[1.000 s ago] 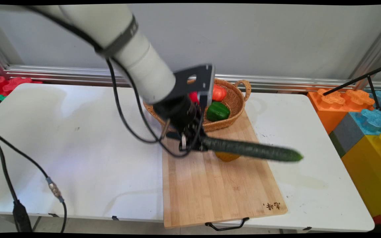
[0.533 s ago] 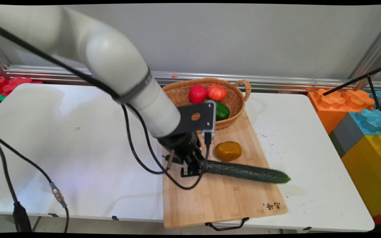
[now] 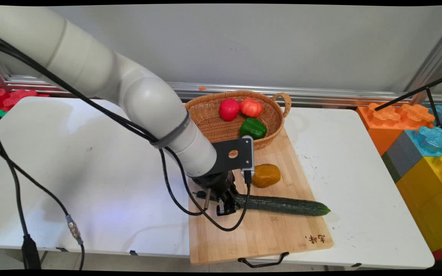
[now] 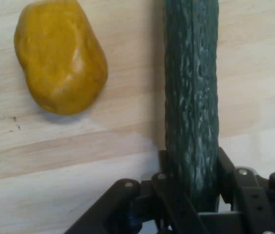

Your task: Place the picked object on the cutting board

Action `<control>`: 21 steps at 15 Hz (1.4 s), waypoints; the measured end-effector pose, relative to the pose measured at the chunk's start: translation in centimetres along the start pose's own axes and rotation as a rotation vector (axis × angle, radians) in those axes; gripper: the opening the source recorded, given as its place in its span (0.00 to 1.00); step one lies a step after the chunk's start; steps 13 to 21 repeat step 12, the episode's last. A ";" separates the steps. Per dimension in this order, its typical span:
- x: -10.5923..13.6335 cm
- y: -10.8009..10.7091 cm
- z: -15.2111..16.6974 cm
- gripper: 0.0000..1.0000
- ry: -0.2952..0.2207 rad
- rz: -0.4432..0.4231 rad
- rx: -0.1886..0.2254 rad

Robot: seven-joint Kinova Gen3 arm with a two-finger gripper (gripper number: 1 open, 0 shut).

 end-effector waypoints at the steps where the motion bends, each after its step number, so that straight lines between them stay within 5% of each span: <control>1: -0.1 0.0 0.5 0.00 -0.003 -0.007 0.002; 6: 0.1 -0.1 1.5 0.00 0.003 -0.026 -0.005; 7: 0.3 -0.2 1.4 1.00 0.005 -0.029 -0.009; 21: 2.0 -1.1 -0.8 1.00 0.037 -0.062 -0.025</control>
